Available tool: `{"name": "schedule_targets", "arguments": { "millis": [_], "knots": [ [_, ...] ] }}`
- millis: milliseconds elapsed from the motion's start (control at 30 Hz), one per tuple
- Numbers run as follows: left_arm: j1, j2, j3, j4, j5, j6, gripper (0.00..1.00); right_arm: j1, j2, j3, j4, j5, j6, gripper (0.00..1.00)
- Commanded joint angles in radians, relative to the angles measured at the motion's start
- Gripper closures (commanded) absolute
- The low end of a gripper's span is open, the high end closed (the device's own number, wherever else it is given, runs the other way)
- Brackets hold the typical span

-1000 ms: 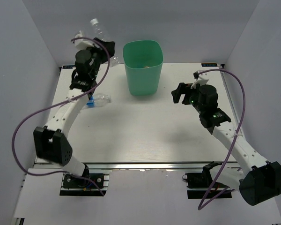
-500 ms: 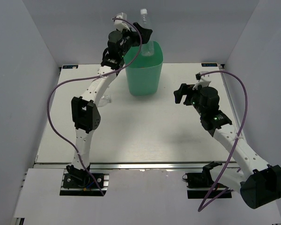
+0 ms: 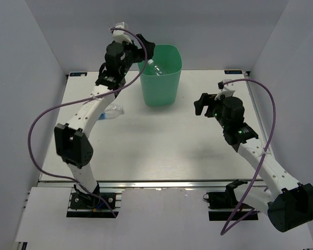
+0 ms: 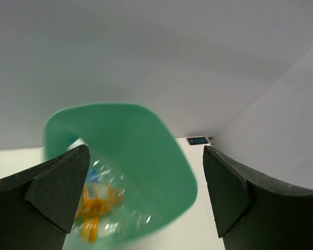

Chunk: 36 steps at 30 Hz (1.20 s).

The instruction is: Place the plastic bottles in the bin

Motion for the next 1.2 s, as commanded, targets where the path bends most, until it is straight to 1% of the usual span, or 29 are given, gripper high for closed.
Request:
{"name": "schedule_targets", "arguments": {
  "millis": [0, 33, 67, 100, 133, 167, 200, 233, 267, 300, 367, 567, 700, 767, 867, 1067, 1167],
  "knots": [
    [0.007, -0.194, -0.176, -0.025, -0.193, 0.044, 0.02, -0.006, -0.002, -0.007, 0.034, 0.014, -0.021, 0.11],
    [0.008, -0.226, -0.222, -0.052, -0.286, 0.027, 0.02, -0.004, -0.001, -0.007, 0.034, 0.014, -0.022, 0.11],
    [0.019, -0.280, -0.302, -0.065, -0.329, 0.015, 0.02, -0.004, 0.001, -0.005, 0.034, 0.012, -0.024, 0.11],
    [0.027, -0.304, -0.339, -0.098, -0.365, -0.005, 0.02, -0.006, 0.002, -0.004, 0.033, 0.012, -0.025, 0.11],
    [0.042, -0.326, -0.374, -0.141, -0.423, -0.064, 0.02, -0.006, 0.004, -0.005, 0.031, 0.015, -0.025, 0.11],
    [0.057, -0.347, -0.443, -0.166, -0.442, -0.100, 0.02, -0.006, 0.004, -0.005, 0.031, 0.017, -0.027, 0.11],
    [0.099, -0.380, -0.479, -0.209, -0.456, -0.185, 0.02, -0.006, 0.007, -0.005, 0.030, 0.023, -0.029, 0.11],
    [0.125, -0.394, -0.514, -0.223, -0.447, -0.224, 0.02, -0.007, 0.007, -0.008, 0.028, 0.037, -0.029, 0.11],
    [0.175, -0.407, -0.552, -0.228, -0.436, -0.256, 0.02, -0.007, 0.010, -0.008, 0.028, 0.041, -0.032, 0.11],
    [0.198, -0.424, -0.624, -0.234, -0.434, -0.318, 0.02, -0.007, 0.013, -0.008, 0.028, 0.048, -0.035, 0.11],
    [0.244, -0.426, -0.704, -0.235, -0.433, -0.373, 0.02, -0.007, 0.018, -0.002, 0.022, 0.061, -0.039, 0.11],
    [0.298, -0.362, -0.734, -0.300, -0.485, -0.496, 0.02, -0.007, 0.041, 0.005, 0.007, 0.092, -0.047, 0.11],
    [0.323, -0.303, -0.756, -0.278, -0.511, -0.565, 0.02, -0.009, 0.062, 0.019, -0.016, 0.106, -0.047, 0.11],
    [0.343, -0.271, -0.767, -0.257, -0.480, -0.611, 0.02, -0.009, 0.067, 0.022, -0.021, 0.107, -0.048, 0.11],
    [0.360, -0.222, -0.773, -0.241, -0.465, -0.642, 0.02, -0.009, 0.071, 0.024, -0.026, 0.117, -0.052, 0.11],
    [0.370, -0.132, -0.724, -0.264, -0.460, -0.660, 0.02, -0.010, 0.076, 0.024, -0.033, 0.129, -0.056, 0.11],
    [0.372, -0.110, -0.715, -0.271, -0.463, -0.666, 0.02, -0.010, 0.082, 0.027, -0.036, 0.130, -0.058, 0.11]
  ]
}}
